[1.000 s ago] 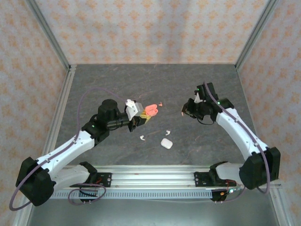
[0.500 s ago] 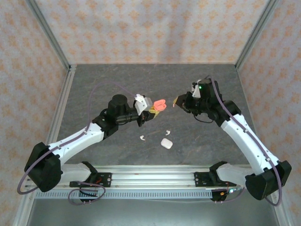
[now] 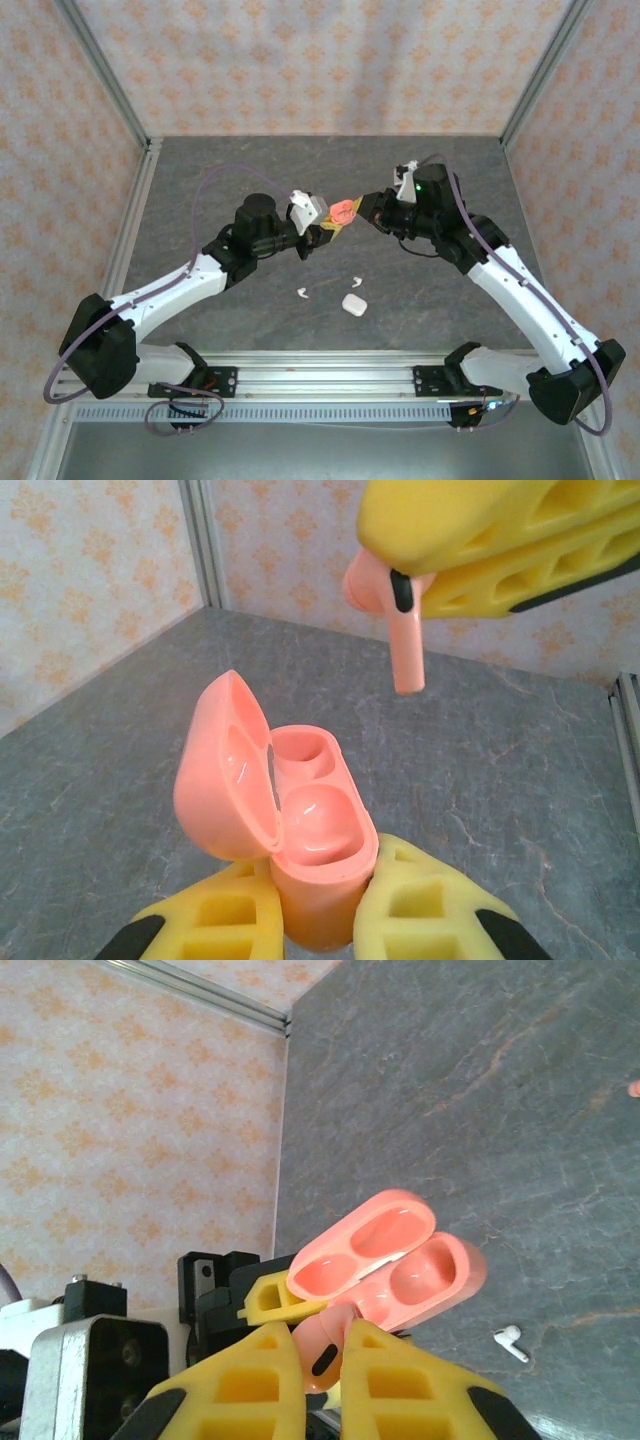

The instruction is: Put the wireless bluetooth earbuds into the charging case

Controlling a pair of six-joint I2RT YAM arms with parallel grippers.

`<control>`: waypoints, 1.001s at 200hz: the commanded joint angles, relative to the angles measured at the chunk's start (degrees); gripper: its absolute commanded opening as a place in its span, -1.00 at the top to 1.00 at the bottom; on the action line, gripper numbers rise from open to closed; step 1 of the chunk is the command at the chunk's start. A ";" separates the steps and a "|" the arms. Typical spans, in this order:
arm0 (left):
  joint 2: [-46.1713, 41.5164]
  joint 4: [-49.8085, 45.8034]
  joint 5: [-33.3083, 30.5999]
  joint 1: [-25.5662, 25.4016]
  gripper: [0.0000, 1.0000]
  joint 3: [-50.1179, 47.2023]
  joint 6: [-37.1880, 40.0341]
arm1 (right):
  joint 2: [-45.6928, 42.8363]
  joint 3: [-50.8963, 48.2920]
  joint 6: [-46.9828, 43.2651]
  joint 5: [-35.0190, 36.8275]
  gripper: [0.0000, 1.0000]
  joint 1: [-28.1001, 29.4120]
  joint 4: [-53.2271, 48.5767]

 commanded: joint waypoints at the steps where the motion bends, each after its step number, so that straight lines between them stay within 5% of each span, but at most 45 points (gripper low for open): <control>1: 0.12 2.61 -1.02 -0.71 1.00 2.34 -1.59 | -0.07 -0.05 1.17 2.67 0.76 1.37 6.45; 45: -0.01 2.71 -0.75 -0.86 1.00 2.70 -2.93 | 0.60 -3.09 1.22 4.78 0.76 3.17 12.82; 200: -0.32 3.32 -0.59 -0.88 1.00 3.10 -5.12 | -0.87 -6.67 -3.77 7.09 0.77 4.89 11.82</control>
